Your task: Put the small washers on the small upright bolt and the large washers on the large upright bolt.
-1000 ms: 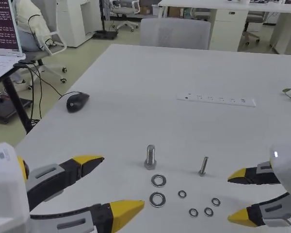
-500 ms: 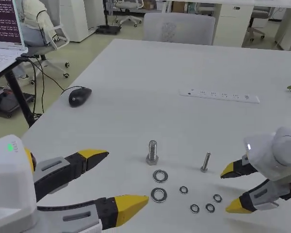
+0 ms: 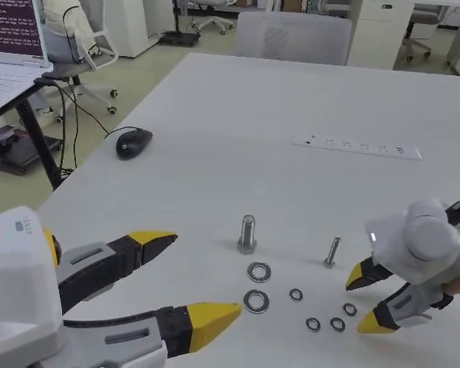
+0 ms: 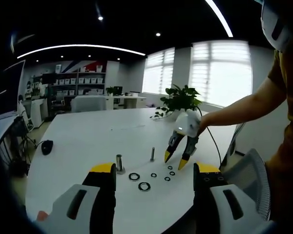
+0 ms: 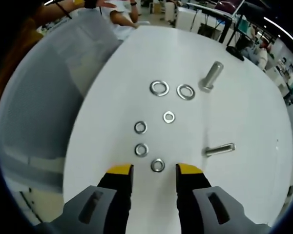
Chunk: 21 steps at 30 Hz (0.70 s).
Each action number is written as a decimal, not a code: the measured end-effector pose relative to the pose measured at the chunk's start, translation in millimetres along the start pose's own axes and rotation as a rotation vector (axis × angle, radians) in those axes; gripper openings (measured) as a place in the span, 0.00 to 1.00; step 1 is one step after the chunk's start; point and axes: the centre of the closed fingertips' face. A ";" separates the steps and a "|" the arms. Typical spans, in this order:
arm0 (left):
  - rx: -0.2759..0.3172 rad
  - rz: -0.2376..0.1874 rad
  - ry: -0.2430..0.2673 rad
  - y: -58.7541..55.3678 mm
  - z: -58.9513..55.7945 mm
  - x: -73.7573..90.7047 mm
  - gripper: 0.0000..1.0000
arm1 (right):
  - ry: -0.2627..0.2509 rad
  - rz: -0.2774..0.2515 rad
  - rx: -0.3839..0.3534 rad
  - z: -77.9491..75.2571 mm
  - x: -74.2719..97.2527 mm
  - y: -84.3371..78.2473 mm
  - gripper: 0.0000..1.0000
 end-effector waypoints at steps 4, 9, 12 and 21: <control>0.002 -0.002 -0.001 -0.2 -1.0 -0.1 0.63 | 0.007 0.021 0.013 -1.7 -1.7 -2.3 0.35; 0.003 -0.003 0.000 -0.2 -1.5 -0.1 0.63 | 0.023 0.036 0.018 -2.0 -4.4 -1.4 0.33; 0.003 -0.004 0.002 -0.3 -1.3 1.0 0.63 | 0.036 0.054 0.031 -0.7 -6.9 -1.5 0.33; 0.006 -0.007 0.004 -0.9 -2.7 3.3 0.63 | 0.073 0.058 0.051 1.0 -7.7 -0.9 0.30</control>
Point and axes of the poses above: the centre of the closed fingertips' face, and the gripper's own axes: x roughly backward along the fingers, z roughly to its left, y roughly out of its top, and after that the axes turned 9 degrees about y, right-handed
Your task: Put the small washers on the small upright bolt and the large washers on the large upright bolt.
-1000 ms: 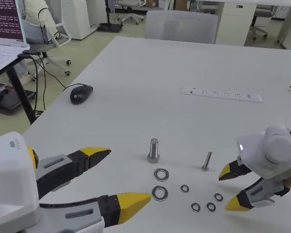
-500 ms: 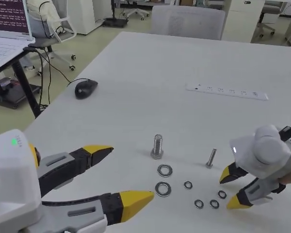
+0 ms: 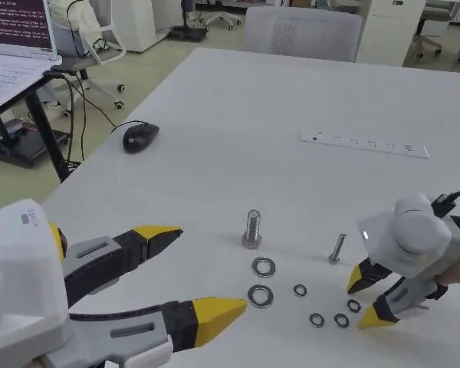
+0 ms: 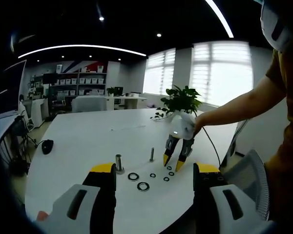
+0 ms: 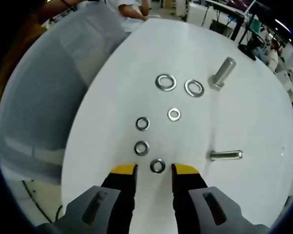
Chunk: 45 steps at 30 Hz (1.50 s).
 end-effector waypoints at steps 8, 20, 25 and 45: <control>-0.001 0.002 0.003 -0.7 -0.4 0.1 0.63 | 0.002 0.009 0.024 -2.3 0.0 0.0 0.23; -0.001 0.001 0.009 0.6 1.4 0.7 0.63 | -0.026 0.050 0.076 -6.9 0.7 -0.7 0.17; -0.001 0.002 0.010 0.5 1.7 1.3 0.63 | -0.024 0.049 0.040 -6.8 1.3 -3.0 0.16; -0.006 -0.003 0.004 3.2 -1.9 0.7 0.63 | -0.037 0.045 -0.015 -8.1 1.4 -4.0 0.14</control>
Point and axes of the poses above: the centre of the closed fingertips' face, and the gripper's own axes: x roughly backward along the fingers, z roughly to its left, y roughly out of its top, and after that the axes turned 9 degrees about y, right-handed
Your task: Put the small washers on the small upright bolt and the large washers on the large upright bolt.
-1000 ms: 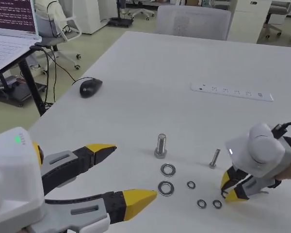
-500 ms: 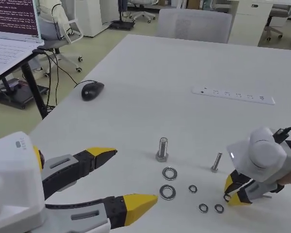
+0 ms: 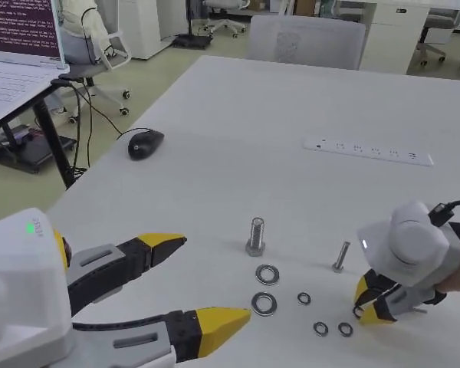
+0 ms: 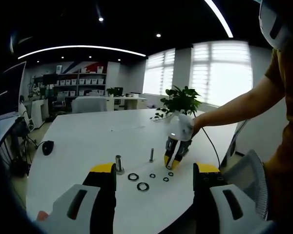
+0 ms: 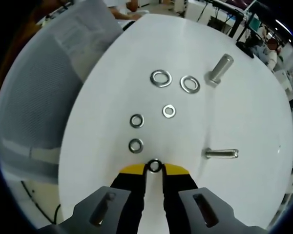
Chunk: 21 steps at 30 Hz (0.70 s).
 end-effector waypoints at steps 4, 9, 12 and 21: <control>-0.001 -0.001 -0.001 0.4 -1.1 0.1 0.63 | -0.003 0.001 -0.007 -0.5 -0.5 -0.3 0.13; -0.001 -0.002 0.000 0.6 -1.3 -0.1 0.63 | -0.010 -0.002 -0.018 -1.3 -0.2 -0.2 0.12; 0.000 0.000 -0.002 0.1 -2.2 -0.3 0.63 | -0.011 0.011 -0.017 -0.4 0.4 -1.2 0.12; 0.001 0.002 -0.005 -1.8 -3.2 -1.4 0.63 | -0.018 -0.017 -0.044 0.3 22.6 3.9 0.12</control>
Point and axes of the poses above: the centre of the closed fingertips' face, and the gripper's own axes: x roughly backward along the fingers, z roughly to its left, y roughly out of its top, and after that the axes turned 9 degrees about y, right-handed
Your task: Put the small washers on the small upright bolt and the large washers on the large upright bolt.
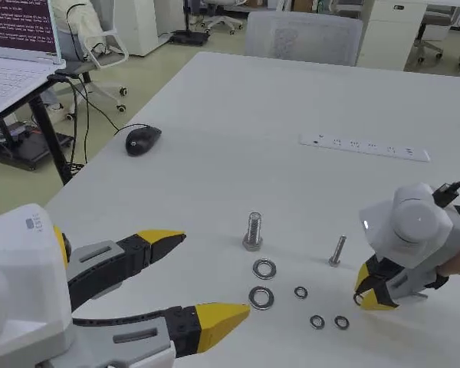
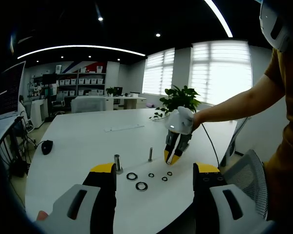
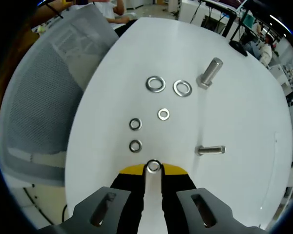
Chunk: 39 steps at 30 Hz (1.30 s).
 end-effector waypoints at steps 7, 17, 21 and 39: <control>0.001 -0.006 -0.004 0.3 -0.5 0.1 0.62 | -0.018 -0.022 -0.015 -5.1 21.2 6.5 0.11; 0.006 -0.019 0.001 1.6 0.3 0.7 0.62 | -0.074 -0.001 -0.004 -24.0 50.6 14.1 0.12; 0.006 -0.019 0.004 1.4 1.4 1.3 0.62 | -0.088 -0.006 -0.002 -32.9 54.1 20.4 0.12; 0.009 -0.018 0.021 3.5 6.2 1.1 0.62 | -0.113 0.000 0.019 -57.9 54.4 31.3 0.12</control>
Point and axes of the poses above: the centre of the closed fingertips' face, and the gripper's own axes: x roughly backward along the fingers, z roughly to its left, y roughly out of its top, and after that the axes turned 9 degrees about y, right-handed
